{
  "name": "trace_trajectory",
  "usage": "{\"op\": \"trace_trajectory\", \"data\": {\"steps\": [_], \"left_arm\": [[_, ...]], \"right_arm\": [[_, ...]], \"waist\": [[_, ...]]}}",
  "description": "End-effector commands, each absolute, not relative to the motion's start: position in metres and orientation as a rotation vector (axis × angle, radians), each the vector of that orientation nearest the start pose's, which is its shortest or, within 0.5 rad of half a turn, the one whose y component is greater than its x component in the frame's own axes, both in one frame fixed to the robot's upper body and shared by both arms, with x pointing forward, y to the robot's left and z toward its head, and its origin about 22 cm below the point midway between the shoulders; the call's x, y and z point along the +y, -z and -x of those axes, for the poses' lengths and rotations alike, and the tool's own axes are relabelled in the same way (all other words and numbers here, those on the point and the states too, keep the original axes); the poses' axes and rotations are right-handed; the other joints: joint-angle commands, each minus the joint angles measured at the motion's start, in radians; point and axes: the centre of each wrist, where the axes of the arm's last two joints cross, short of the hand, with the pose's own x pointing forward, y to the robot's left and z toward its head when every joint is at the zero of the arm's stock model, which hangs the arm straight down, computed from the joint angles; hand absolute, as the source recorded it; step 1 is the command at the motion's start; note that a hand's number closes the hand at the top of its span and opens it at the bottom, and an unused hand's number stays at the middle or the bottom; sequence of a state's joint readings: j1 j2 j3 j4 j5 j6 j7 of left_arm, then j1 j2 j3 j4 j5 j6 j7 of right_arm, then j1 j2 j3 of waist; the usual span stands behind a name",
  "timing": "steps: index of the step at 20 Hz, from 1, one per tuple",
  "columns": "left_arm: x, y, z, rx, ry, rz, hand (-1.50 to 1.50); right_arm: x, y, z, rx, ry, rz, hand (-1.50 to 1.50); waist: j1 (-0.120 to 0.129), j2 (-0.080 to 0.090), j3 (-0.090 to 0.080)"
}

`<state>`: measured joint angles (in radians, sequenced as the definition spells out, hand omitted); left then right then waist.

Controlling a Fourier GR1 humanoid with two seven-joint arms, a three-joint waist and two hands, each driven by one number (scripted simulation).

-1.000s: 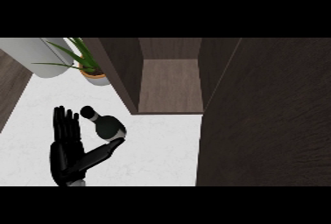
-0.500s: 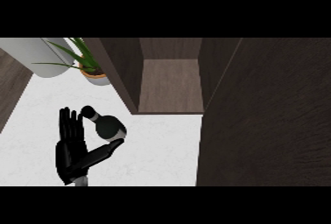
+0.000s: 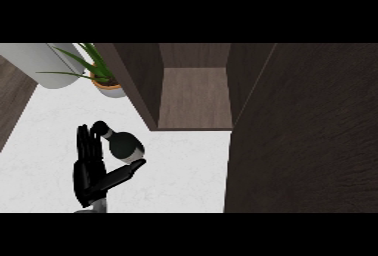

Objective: Pick up the wine, place it into the cabinet and close the cabinet

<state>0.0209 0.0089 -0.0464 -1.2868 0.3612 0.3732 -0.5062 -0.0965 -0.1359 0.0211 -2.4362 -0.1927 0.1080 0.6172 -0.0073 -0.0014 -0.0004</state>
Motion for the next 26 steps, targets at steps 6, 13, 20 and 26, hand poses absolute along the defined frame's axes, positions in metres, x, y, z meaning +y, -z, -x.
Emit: {"op": "trace_trajectory", "data": {"steps": [6, 13, 20, 26], "left_arm": [[0.235, 0.101, -0.237, -1.654, -0.495, -0.212, -1.5], [0.224, 0.117, -0.228, -1.647, -0.518, -0.15, -1.5], [0.213, 0.124, -0.252, -1.692, -0.545, -0.156, -1.5], [0.215, 0.121, -0.247, -1.698, -0.497, 0.017, 1.5]], "right_arm": [[-0.232, -0.222, -0.127, -1.932, -0.309, -0.241, -1.5], [-0.219, -0.216, -0.143, -1.944, -0.309, -0.253, -1.5], [-0.226, -0.228, -0.13, -1.932, -0.309, -0.271, -1.5], [-0.221, -0.211, -0.133, -1.922, -0.299, -0.264, -1.5]], "waist": [[-0.004, 0.001, 0.0], [0.003, 0.001, 0.0], [-0.008, 0.001, -0.001], [-0.001, 0.0, 0.0]]}}
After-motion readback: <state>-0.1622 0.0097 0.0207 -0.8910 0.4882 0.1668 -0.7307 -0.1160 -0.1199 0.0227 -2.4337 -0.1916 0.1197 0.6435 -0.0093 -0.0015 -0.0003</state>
